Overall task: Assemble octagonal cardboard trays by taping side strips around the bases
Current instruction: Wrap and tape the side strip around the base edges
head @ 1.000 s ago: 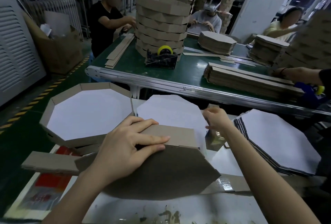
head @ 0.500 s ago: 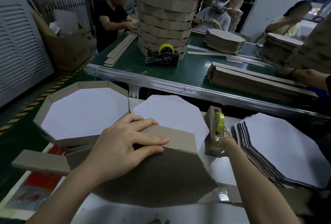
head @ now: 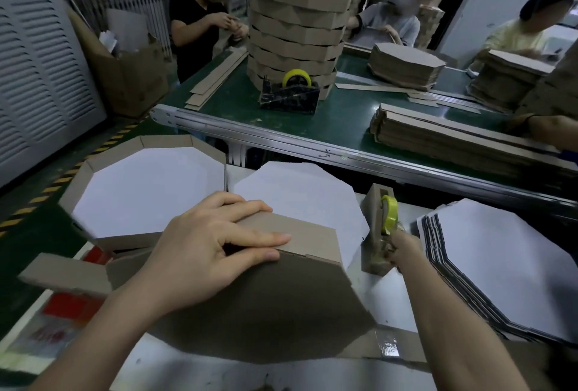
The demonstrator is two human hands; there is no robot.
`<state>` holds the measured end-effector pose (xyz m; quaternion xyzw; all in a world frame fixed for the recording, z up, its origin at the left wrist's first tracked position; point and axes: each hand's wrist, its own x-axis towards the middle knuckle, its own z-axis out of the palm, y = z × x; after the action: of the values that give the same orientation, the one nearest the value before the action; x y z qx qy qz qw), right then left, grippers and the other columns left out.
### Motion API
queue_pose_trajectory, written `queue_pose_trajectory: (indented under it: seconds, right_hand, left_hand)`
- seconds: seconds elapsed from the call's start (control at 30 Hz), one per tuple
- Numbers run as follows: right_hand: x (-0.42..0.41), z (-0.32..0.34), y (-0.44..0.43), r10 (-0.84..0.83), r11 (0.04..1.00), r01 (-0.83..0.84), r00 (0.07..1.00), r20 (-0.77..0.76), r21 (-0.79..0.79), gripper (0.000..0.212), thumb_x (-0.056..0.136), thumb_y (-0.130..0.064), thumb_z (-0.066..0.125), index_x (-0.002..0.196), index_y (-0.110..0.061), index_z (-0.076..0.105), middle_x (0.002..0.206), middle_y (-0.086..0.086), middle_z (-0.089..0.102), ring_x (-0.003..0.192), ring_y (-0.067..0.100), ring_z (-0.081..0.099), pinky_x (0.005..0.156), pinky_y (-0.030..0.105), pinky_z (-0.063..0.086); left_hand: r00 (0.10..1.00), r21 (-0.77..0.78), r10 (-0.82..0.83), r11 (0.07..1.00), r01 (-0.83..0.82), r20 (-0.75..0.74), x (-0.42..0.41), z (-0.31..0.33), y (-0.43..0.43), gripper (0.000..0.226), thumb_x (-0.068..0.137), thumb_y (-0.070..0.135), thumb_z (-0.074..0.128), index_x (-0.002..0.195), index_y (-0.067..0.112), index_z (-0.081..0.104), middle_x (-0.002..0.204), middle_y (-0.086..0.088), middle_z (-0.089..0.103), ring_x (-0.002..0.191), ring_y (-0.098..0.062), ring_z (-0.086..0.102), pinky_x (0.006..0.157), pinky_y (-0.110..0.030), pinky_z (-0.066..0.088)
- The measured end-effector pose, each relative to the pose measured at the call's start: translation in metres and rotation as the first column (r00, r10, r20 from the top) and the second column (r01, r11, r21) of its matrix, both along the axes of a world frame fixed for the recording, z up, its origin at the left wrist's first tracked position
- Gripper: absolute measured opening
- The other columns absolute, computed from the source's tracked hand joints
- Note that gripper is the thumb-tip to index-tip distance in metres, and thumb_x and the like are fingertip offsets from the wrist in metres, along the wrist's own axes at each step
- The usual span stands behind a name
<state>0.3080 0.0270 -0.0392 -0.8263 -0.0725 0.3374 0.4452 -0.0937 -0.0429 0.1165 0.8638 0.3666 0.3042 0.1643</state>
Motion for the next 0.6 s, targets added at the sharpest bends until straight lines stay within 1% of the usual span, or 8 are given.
queue_pose_trajectory:
  seconds: [0.07,0.13,0.27,0.33,0.4,0.43,0.53,0.6]
  right_hand:
    - [-0.002,-0.003,-0.004,-0.137,0.987,0.139,0.990,-0.028,0.083,0.024,0.095,-0.023,0.059,0.107,-0.003,0.058,0.084,0.009,0.062,0.071,0.021,0.060,0.069,0.032,0.053]
    - [-0.006,-0.006,-0.008,-0.244,0.947,0.264,0.962,-0.120,0.186,0.028,0.093,-0.019,0.058,0.114,-0.001,0.060,0.087,0.008,0.063,0.068,0.021,0.060,0.071,0.036,0.054]
    - [-0.014,-0.024,-0.030,-0.340,0.878,0.374,0.927,-0.160,0.299,0.035,0.093,-0.024,0.059,0.116,0.002,0.062,0.092,0.009,0.065,0.080,0.023,0.067,0.074,0.033,0.059]
    - [-0.012,-0.037,-0.042,-0.360,0.845,0.403,0.915,-0.185,0.352,0.026,0.091,-0.018,0.058,0.107,0.001,0.067,0.104,0.014,0.067,0.093,0.027,0.068,0.061,0.027,0.061]
    - [-0.008,-0.045,-0.052,-0.291,0.850,0.350,0.935,-0.202,0.395,0.010,0.092,-0.009,0.059,0.089,-0.001,0.065,0.109,0.019,0.066,0.095,0.027,0.066,0.053,0.020,0.058]
    - [-0.007,-0.048,-0.056,-0.246,0.861,0.304,0.950,-0.191,0.408,0.010,0.092,-0.007,0.060,0.084,-0.002,0.063,0.111,0.020,0.064,0.096,0.027,0.065,0.057,0.020,0.058]
    - [-0.007,-0.056,-0.065,-0.151,0.906,0.174,0.985,-0.088,0.385,0.018,0.094,-0.004,0.062,0.077,-0.003,0.058,0.122,0.018,0.062,0.104,0.028,0.062,0.088,0.032,0.054]
    - [-0.006,-0.060,-0.069,-0.114,0.925,0.113,0.993,-0.019,0.362,0.023,0.094,-0.002,0.062,0.071,-0.004,0.057,0.128,0.017,0.061,0.107,0.027,0.059,0.094,0.034,0.048]
  left_hand:
    - [1.000,0.003,0.003,1.000,-0.003,0.002,-0.002,-0.001,0.001,0.022,0.078,0.069,0.045,0.097,0.077,0.052,0.117,0.047,0.042,0.114,0.008,0.042,0.082,-0.022,0.045]
    - [1.000,0.002,0.013,1.000,-0.013,0.009,-0.003,-0.002,0.003,0.022,0.077,0.070,0.044,0.096,0.076,0.053,0.117,0.048,0.041,0.113,0.009,0.040,0.081,-0.022,0.043]
    - [1.000,-0.009,0.022,1.000,-0.022,0.014,-0.004,-0.002,0.005,0.024,0.076,0.070,0.044,0.096,0.073,0.057,0.117,0.046,0.041,0.112,0.008,0.040,0.081,-0.026,0.044]
    - [1.000,-0.010,0.023,1.000,-0.023,0.012,-0.004,-0.002,0.005,0.025,0.077,0.069,0.043,0.096,0.071,0.058,0.118,0.046,0.041,0.112,0.007,0.041,0.081,-0.029,0.046]
    - [0.999,-0.012,0.027,1.000,-0.027,0.016,-0.003,-0.002,0.004,0.025,0.077,0.069,0.044,0.097,0.069,0.059,0.118,0.045,0.041,0.112,0.006,0.042,0.081,-0.032,0.048]
    - [0.999,-0.012,0.031,0.999,-0.031,0.018,-0.003,-0.002,0.003,0.025,0.077,0.069,0.044,0.097,0.069,0.059,0.118,0.044,0.042,0.112,0.005,0.042,0.081,-0.033,0.048]
    - [0.999,-0.014,0.039,0.999,-0.038,0.023,-0.003,-0.001,0.002,0.025,0.077,0.068,0.045,0.097,0.068,0.060,0.119,0.042,0.044,0.113,0.003,0.045,0.081,-0.035,0.050]
    - [0.999,-0.019,0.038,0.999,-0.038,0.028,-0.002,-0.001,0.001,0.025,0.077,0.068,0.045,0.097,0.069,0.060,0.119,0.043,0.045,0.113,0.004,0.044,0.081,-0.033,0.049]
